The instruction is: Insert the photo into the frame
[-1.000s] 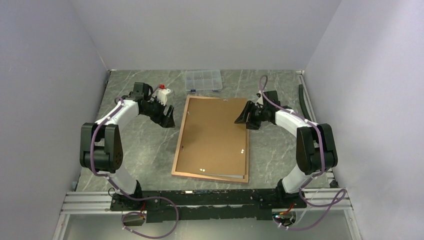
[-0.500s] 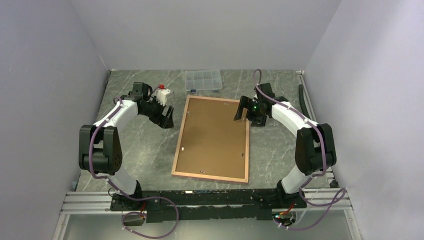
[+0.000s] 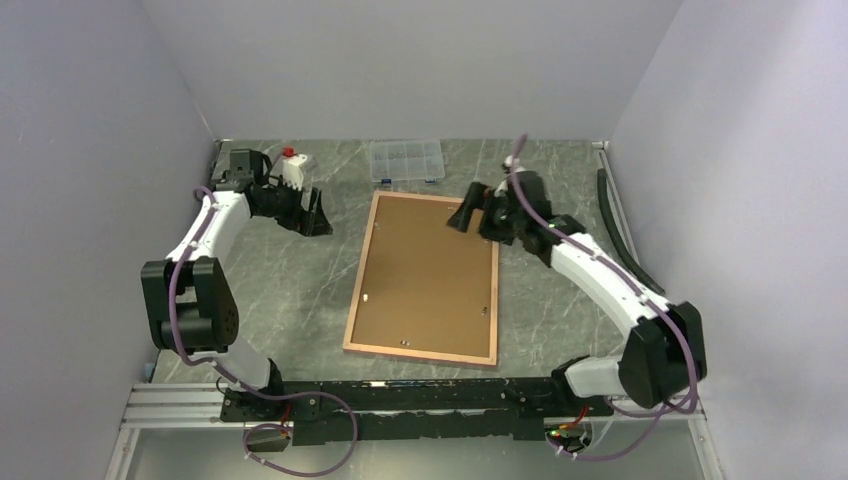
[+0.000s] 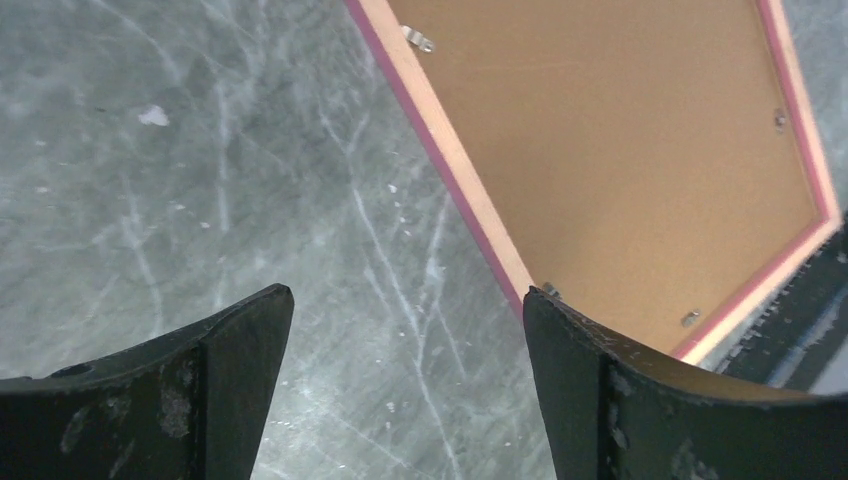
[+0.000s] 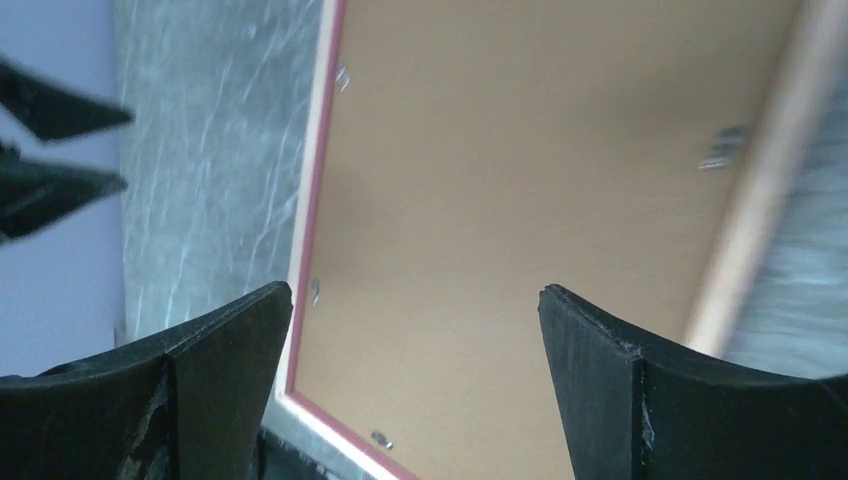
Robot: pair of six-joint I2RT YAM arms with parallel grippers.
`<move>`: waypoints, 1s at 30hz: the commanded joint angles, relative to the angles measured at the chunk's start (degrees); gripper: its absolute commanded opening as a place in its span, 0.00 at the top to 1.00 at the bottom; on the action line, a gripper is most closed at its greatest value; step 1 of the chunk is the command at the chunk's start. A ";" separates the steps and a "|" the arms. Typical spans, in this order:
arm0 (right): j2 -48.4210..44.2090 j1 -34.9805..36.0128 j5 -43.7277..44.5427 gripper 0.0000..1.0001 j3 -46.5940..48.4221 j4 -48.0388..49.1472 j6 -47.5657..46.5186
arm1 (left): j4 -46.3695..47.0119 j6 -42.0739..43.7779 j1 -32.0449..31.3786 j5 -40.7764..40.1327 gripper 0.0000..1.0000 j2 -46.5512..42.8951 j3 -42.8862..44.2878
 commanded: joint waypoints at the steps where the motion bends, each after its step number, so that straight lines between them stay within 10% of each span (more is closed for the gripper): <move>1: 5.09 13.58 0.46 0.04 -0.51 6.73 2.39 | -3.46 -2.84 -0.86 7.37 0.14 2.81 -2.37; 11: 22.15 30.42 -2.24 0.25 4.85 16.59 -4.16 | -1.63 -6.99 -4.45 8.07 0.37 11.94 -5.97; 30: 35.43 31.31 -8.63 0.31 9.28 25.35 -5.17 | -0.63 -8.21 -8.35 11.71 0.60 22.10 -2.77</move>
